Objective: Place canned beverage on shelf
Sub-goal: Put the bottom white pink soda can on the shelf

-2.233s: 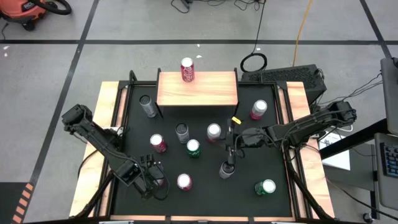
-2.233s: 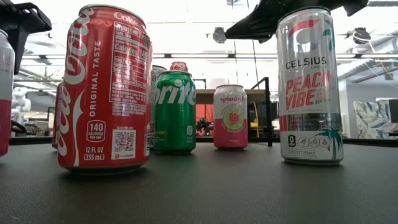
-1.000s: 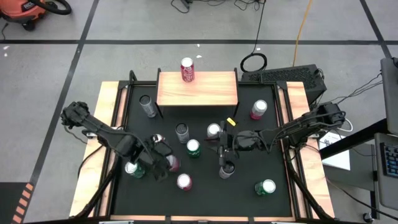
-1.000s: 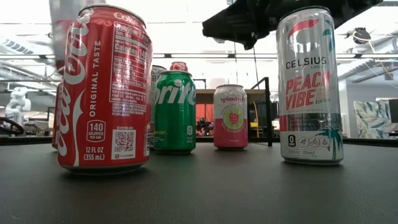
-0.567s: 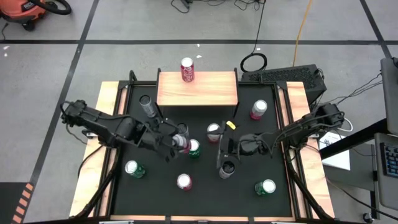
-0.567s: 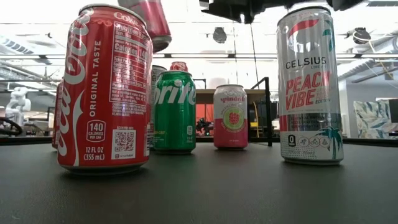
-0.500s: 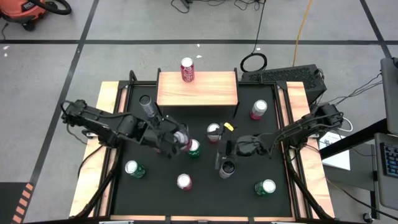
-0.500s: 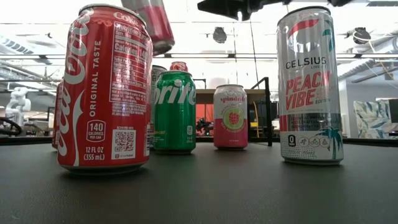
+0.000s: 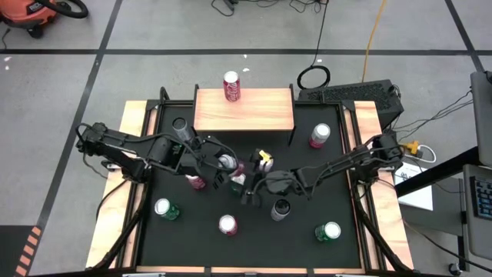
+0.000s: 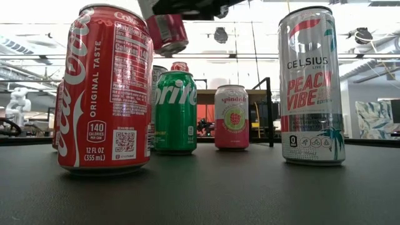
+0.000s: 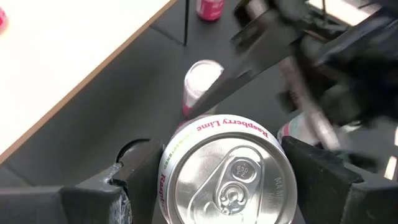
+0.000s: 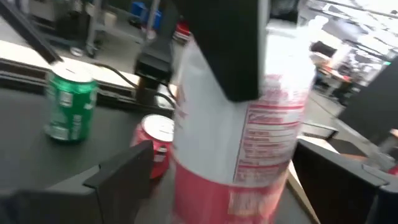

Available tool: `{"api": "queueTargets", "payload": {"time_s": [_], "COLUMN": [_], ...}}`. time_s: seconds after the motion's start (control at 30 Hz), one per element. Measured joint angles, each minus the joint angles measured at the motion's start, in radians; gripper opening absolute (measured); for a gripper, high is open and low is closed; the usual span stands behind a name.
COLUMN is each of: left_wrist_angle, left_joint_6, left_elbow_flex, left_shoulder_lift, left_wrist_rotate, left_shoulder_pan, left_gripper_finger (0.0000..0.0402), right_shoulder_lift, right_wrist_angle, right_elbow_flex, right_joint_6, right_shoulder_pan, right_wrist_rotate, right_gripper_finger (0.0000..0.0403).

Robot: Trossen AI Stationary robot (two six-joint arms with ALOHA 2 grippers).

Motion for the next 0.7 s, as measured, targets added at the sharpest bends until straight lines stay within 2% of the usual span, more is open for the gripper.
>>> {"api": "queueTargets", "payload": {"time_s": [0.3,0.6,0.7], "left_wrist_angle": [0.027,0.026,0.027], "left_joint_6": [0.012,0.069,0.105], "left_elbow_flex": [-0.005,-0.005,-0.005], "left_shoulder_lift": [0.0,0.0,0.0], "left_wrist_rotate": [-0.004,-0.009,-0.011], "left_shoulder_pan": [0.0,0.0,0.001], "left_gripper_finger": [0.0281,0.0288,0.0298], "right_shoulder_lift": [0.058,0.058,0.058], "right_wrist_angle": [-0.003,-0.007,-0.007], "right_elbow_flex": [0.061,0.06,0.06], "right_joint_6": [-0.031,-0.031,-0.032], "right_shoulder_pan": [-0.02,-0.021,-0.021], "right_wrist_rotate": [0.023,0.037,0.039], "right_gripper_finger": [0.0351,0.0262,0.0255]}}
